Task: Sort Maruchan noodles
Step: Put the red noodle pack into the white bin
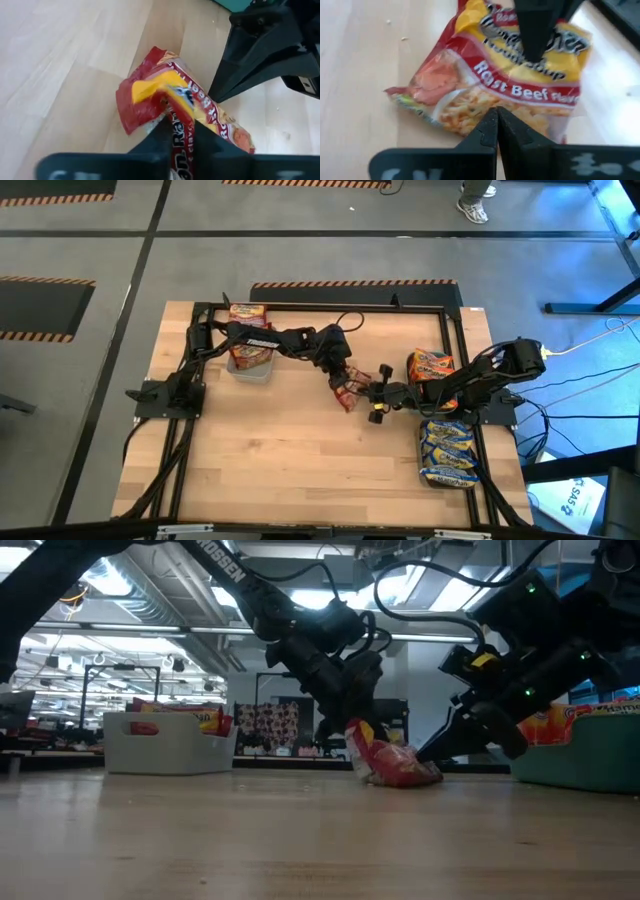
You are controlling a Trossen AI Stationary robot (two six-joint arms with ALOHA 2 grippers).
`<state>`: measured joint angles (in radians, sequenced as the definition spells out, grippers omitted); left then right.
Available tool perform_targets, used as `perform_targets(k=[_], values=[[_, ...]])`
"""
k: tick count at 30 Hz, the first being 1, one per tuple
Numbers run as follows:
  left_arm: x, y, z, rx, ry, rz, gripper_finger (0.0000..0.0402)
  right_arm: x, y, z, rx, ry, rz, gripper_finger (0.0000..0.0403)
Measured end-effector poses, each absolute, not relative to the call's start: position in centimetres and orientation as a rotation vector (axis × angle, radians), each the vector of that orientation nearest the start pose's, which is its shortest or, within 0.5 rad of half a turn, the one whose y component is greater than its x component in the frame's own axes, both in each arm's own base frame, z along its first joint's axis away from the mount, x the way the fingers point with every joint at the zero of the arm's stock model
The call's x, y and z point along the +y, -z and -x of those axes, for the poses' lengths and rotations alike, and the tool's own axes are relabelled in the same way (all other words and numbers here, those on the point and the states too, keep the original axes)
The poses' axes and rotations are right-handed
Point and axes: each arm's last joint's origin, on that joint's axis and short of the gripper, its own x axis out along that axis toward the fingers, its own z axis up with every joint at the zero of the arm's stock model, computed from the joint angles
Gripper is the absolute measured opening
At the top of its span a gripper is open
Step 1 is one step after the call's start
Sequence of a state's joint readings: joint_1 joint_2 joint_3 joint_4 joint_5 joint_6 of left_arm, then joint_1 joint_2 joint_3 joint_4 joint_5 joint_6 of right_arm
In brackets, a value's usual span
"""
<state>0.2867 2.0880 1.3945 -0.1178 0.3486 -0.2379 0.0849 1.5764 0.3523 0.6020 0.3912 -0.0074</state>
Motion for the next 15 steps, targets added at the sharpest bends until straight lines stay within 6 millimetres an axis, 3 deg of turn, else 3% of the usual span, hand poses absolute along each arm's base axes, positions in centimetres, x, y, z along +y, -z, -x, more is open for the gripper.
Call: perform_targets(k=[3,10,15], values=[[11.4,-15.4,-42.8,0.772,-0.013,0.43,0.0007,0.8,-10.3,-23.9,0.596,0.324,0.161,0.0001],[10.7,-15.6,-42.9,0.779,0.016,0.331,0.0004,1.0,-10.6,-24.0,0.57,0.328,0.161,0.0001],[9.8,-17.8,-42.4,0.769,0.056,0.224,0.0006,2.0,-11.6,-24.9,0.511,0.287,0.19,0.0001]])
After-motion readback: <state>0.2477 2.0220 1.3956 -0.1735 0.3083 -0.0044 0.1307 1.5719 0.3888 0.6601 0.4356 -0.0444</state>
